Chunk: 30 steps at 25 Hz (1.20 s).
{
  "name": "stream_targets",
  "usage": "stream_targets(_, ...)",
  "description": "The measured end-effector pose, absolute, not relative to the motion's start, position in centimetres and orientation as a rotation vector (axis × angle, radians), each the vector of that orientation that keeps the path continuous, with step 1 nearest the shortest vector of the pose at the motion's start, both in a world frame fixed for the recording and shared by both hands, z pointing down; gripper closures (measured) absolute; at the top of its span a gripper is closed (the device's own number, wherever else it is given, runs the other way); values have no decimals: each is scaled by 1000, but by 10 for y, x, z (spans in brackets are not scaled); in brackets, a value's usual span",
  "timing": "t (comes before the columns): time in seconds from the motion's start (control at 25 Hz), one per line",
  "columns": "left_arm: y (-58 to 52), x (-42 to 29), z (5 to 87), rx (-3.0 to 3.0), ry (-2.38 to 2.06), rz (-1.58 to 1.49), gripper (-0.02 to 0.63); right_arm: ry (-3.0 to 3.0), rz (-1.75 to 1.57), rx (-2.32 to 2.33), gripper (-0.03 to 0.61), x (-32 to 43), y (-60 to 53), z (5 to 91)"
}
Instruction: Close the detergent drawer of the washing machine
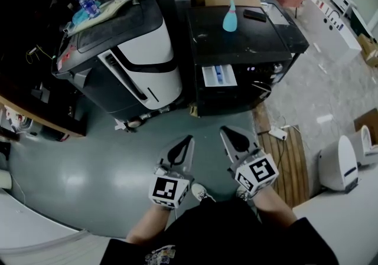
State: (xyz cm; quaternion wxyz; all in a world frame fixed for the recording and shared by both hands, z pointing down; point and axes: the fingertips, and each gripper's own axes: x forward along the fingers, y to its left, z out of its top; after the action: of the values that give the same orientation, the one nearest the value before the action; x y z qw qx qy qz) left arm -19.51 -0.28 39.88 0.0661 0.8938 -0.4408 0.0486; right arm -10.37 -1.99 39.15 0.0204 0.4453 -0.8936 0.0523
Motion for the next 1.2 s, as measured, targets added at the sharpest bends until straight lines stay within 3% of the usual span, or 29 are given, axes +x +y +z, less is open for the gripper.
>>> stream_targets(0.32,-1,-215,394,2706,-1323,142,604,-2754,160,1386,507,-128,-21,387)
stream_targets(0.8,-6,-199,397,2729,-1294,151,472,-2747,133,1426,372,-113,-42,393)
stream_targets(1.2,-40,-155,410,2728,-1287,158,420,-2701,167,1441,301,-64,-87,415)
